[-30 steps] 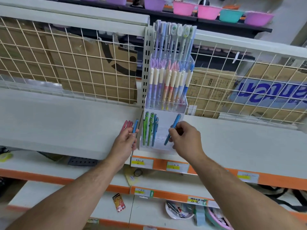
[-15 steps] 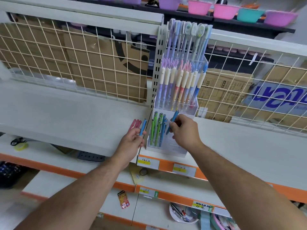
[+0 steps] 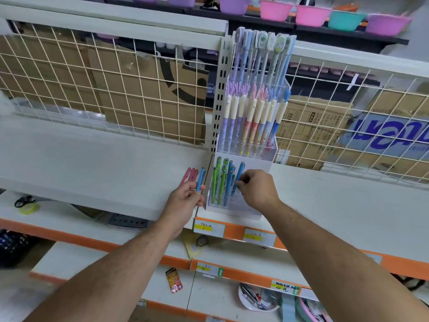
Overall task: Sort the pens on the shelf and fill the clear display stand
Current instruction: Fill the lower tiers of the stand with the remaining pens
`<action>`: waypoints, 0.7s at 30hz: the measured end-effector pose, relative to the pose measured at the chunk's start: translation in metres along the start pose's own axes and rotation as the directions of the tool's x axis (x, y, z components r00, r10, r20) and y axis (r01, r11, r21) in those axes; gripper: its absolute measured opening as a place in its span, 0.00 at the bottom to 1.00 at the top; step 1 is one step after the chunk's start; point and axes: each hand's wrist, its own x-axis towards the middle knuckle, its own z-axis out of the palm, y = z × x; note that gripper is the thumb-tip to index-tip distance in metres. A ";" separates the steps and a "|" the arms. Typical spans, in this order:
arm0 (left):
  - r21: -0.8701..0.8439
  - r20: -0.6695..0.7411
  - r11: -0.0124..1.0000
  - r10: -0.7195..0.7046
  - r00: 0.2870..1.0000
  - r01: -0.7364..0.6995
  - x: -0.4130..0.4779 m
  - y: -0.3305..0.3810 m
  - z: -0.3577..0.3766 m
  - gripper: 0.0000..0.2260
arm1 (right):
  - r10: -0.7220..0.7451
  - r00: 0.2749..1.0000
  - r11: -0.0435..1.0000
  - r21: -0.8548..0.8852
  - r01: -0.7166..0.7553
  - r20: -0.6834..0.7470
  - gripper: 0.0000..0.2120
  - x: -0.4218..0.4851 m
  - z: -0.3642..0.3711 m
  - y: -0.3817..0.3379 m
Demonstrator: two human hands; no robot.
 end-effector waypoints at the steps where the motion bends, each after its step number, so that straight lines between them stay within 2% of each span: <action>1: -0.027 -0.010 1.000 0.000 1.000 0.000 0.000 0.000 -0.001 0.11 | 0.014 1.000 1.000 0.018 -0.013 -0.011 0.05 -0.002 -0.001 0.001; 5: -0.079 -0.027 0.996 0.029 0.999 -0.032 -0.012 0.004 -0.002 0.11 | 0.022 0.998 0.997 0.075 -0.017 -0.063 0.02 -0.020 -0.008 0.007; 7: -0.061 -0.017 0.997 0.051 0.999 -0.052 -0.025 0.007 0.003 0.10 | -0.003 0.998 0.992 0.129 0.011 -0.058 0.05 -0.033 -0.011 0.008; 9: -0.016 0.014 0.997 0.079 0.997 -0.079 -0.040 0.010 0.011 0.11 | -0.044 0.999 0.972 0.232 0.047 -0.015 0.07 -0.048 -0.012 0.008; 13: 0.071 0.115 0.992 0.100 0.988 -0.108 -0.057 0.010 0.028 0.12 | -0.165 0.981 0.897 0.430 0.104 0.105 0.04 -0.070 -0.006 0.005; 17: 0.110 0.177 0.988 0.089 0.980 -0.110 -0.060 0.011 0.036 0.07 | -0.237 0.963 0.866 0.477 0.147 0.132 0.03 -0.074 -0.004 0.003; 19: 0.141 0.197 0.983 0.085 0.977 -0.114 -0.059 0.013 0.037 0.06 | -0.218 0.966 0.869 0.478 0.129 0.135 0.04 -0.074 -0.007 0.002; 21: 0.250 0.183 0.956 0.108 0.977 -0.153 -0.053 0.014 0.033 0.06 | -0.165 0.982 0.875 0.472 0.103 0.092 0.03 -0.070 -0.012 0.000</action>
